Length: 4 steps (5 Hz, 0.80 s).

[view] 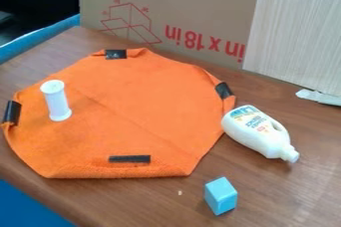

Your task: Fold the cloth right to left

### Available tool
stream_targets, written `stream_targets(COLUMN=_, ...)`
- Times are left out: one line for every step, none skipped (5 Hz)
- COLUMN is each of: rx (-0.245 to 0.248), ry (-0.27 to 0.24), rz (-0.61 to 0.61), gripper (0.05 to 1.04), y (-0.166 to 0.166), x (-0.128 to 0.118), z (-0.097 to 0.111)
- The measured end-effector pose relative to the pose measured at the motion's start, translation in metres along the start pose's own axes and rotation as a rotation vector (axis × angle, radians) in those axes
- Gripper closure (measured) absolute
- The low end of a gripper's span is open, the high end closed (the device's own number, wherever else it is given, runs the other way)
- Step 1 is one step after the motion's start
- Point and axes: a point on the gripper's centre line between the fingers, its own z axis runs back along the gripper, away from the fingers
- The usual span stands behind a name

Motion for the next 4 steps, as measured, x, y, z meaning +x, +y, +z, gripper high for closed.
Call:
stream_targets(rx=-0.024, ry=0.01, rz=0.008, gripper=0.083, y=0.001, x=-0.001, z=-0.007)
stream_targets(rx=-0.044, ry=0.017, rz=0.016, gripper=0.083, y=-0.012, x=0.02, z=-0.017)
stream_targets(rx=-0.039, ry=0.011, rz=0.054, gripper=0.083, y=-0.023, x=0.042, z=-0.022)
stream_targets(rx=0.004, ry=0.006, rz=0.092, gripper=0.084, y=-0.035, x=0.067, z=-0.038)
